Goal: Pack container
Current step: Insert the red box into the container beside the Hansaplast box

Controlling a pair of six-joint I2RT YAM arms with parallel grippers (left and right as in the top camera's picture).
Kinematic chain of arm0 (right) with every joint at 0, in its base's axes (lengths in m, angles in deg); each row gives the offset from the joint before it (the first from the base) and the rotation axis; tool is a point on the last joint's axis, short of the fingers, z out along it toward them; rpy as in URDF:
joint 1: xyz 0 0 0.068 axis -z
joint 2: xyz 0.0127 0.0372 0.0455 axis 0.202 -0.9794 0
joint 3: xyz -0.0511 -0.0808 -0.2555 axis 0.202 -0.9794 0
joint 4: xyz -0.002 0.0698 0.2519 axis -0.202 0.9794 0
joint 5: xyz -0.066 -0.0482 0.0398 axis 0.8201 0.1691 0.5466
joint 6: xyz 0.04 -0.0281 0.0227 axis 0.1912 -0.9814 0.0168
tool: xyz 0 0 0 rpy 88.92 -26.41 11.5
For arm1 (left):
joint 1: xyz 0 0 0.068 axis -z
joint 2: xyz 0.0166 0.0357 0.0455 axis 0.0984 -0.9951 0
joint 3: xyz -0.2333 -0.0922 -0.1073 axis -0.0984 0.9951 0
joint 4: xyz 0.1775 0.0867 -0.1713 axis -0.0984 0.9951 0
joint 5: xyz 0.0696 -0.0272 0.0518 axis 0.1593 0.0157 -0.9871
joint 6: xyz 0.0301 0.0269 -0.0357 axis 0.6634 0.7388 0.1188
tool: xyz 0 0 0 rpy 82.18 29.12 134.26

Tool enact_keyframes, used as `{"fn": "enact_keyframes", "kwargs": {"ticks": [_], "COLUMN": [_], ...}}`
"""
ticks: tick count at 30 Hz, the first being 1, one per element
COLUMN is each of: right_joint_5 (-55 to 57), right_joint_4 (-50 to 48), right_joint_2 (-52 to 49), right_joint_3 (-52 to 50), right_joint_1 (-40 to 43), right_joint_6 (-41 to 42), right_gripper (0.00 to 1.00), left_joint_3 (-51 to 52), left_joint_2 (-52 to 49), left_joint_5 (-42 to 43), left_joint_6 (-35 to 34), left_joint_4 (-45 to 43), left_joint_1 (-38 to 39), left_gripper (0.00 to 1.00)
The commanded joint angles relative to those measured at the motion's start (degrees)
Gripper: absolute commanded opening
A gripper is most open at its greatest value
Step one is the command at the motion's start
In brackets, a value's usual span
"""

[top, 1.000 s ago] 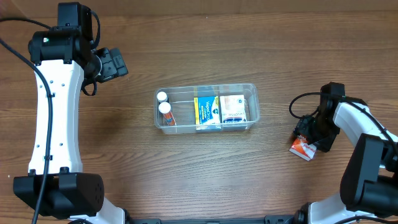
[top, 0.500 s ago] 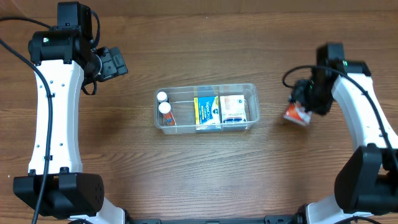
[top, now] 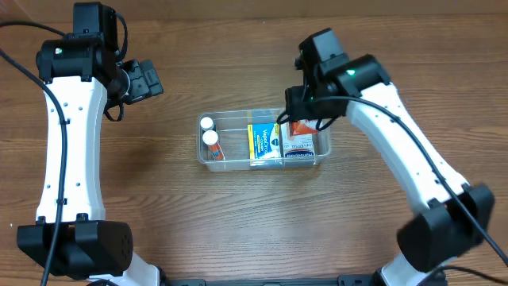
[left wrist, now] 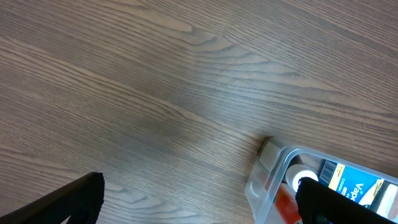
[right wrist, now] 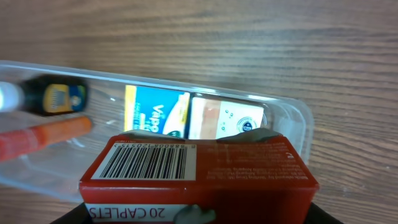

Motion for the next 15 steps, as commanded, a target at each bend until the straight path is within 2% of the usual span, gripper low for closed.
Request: {"fn": "enact_keyframes", "kwargs": {"ticks": [1,9,13,14,15], "right_joint_5": [0.2,0.2,0.2,0.2,0.2], "right_joint_4": [-0.8,-11.4,-12.8,-13.0,-13.1], "right_joint_2": [-2.5,-3.5,-3.5,-3.5,-3.5], "right_joint_3": [-1.6,-13.4,-14.1,-14.1,-14.1], "right_joint_1": [0.0,0.0,0.0,0.0,0.0], "right_joint_6": [-1.4,-1.4,-1.4,-1.4,-1.4], "right_gripper": [0.63,0.64,0.64,0.69,0.81], "left_joint_3": [-1.2,-1.2,-1.2,-1.2,-1.2], "left_joint_2": [0.4,0.4,0.4,0.4,0.4], "left_joint_5": [0.1,0.1,0.1,0.1,0.1], "left_joint_6": [1.3,1.3,1.3,1.3,1.3], "left_joint_4": [-0.1,-0.3,-0.3,-0.3,-0.3], "left_joint_1": [0.1,0.1,0.1,0.1,0.1], "left_gripper": [1.0,1.0,1.0,1.0,1.0]}}
